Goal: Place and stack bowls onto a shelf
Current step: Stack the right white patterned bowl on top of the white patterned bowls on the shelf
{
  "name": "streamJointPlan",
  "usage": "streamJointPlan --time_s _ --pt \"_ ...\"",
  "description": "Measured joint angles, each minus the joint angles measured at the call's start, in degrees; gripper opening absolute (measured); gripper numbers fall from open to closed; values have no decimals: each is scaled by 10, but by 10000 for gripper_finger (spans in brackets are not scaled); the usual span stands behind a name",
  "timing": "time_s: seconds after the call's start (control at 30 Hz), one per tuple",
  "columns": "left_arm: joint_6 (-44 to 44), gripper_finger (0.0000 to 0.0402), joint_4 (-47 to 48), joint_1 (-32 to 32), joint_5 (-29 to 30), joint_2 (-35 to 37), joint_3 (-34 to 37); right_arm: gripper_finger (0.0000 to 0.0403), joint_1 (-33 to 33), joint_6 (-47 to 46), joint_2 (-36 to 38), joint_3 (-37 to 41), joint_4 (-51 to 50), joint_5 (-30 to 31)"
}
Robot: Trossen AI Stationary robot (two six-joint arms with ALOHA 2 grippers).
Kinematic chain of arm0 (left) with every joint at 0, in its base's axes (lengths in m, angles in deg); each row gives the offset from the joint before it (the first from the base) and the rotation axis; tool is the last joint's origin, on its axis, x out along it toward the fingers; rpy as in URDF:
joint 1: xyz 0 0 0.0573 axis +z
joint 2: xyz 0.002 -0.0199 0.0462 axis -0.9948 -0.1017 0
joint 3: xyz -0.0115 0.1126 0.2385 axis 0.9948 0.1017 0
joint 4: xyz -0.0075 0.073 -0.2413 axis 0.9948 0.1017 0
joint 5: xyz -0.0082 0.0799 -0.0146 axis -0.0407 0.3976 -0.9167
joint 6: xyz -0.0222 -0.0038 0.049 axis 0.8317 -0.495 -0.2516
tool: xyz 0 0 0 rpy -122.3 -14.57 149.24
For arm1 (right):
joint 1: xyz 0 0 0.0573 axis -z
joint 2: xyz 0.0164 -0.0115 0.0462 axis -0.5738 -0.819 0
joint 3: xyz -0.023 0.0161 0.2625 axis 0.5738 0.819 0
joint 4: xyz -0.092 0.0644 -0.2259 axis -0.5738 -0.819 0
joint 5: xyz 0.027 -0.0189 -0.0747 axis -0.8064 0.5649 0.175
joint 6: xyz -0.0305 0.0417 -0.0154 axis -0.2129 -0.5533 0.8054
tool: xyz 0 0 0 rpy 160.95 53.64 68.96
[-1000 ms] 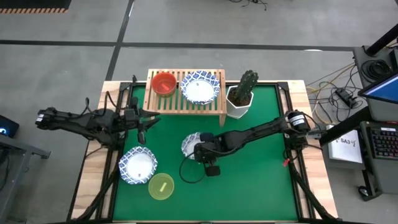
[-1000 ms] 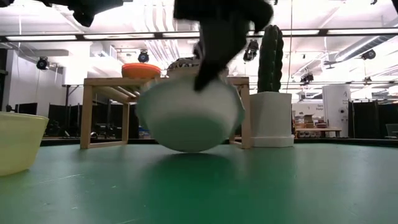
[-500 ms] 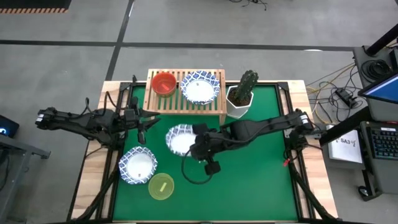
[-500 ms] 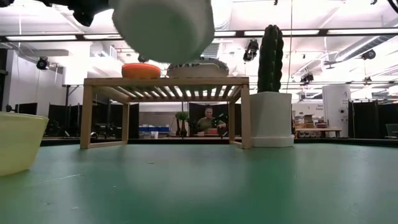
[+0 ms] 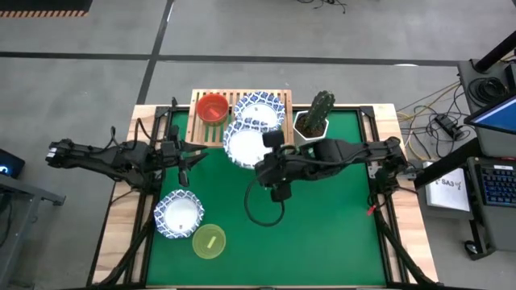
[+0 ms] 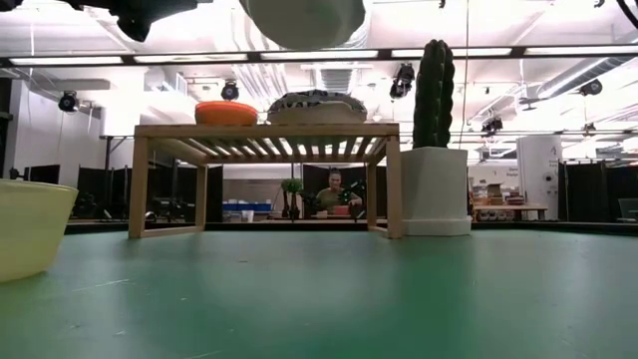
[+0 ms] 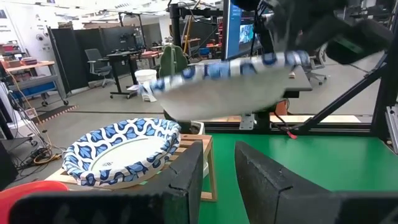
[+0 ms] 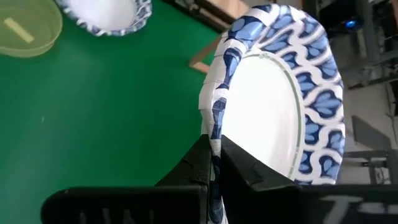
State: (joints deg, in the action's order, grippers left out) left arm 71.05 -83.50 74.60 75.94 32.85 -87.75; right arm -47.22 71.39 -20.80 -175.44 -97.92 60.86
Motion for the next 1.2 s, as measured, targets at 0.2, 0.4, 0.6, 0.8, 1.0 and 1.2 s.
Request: streamJointPlan --time_s 0.2,0.4,0.6,0.8,1.0,1.2 --pt "-2 76 0 0 0 0 0 11 41 20 5 -8 1 0" --pt "-2 76 0 0 0 0 0 11 110 35 -2 3 1 -1" --pt "-3 76 0 0 0 0 0 11 177 41 -16 21 4 -5" --pt "-10 76 0 0 0 0 0 11 209 40 -29 32 8 -48" --pt "-10 76 0 0 0 0 0 11 221 14 -41 32 9 -52" --pt "-10 76 0 0 0 0 0 38 226 15 -56 33 12 -52"
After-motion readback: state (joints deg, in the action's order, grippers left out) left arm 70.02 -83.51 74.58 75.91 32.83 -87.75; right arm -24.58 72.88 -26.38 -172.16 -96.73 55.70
